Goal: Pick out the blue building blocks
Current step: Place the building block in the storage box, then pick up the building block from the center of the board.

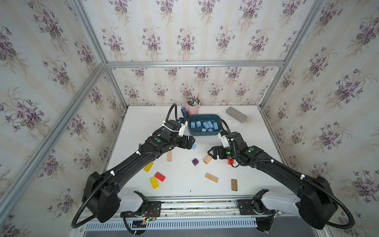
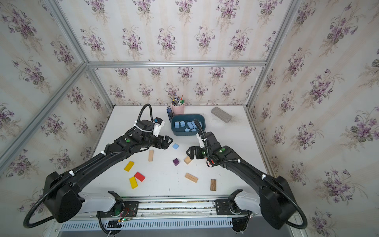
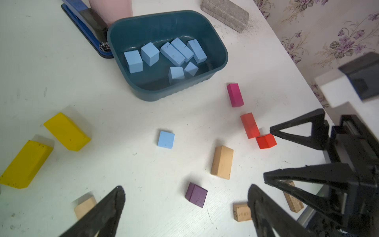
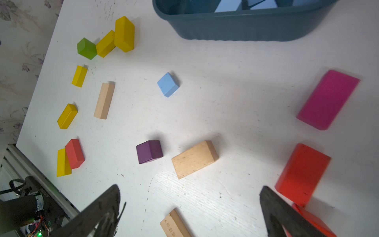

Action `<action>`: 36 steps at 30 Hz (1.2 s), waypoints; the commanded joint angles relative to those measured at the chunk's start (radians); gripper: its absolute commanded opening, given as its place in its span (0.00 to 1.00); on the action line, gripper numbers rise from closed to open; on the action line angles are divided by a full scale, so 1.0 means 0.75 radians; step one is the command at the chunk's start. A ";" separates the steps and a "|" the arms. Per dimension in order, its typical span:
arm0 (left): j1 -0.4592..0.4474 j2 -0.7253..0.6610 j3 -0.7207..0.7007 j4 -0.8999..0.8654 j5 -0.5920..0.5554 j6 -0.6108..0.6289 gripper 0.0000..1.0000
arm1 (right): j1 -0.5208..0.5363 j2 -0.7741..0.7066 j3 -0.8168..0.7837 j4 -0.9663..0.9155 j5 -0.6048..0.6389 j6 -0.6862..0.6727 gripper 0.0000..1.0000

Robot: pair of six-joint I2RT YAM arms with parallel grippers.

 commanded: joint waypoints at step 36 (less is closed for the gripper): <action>0.015 -0.723 -0.786 0.447 0.100 -0.171 0.99 | 0.196 1.066 0.850 -0.121 0.222 -0.283 0.55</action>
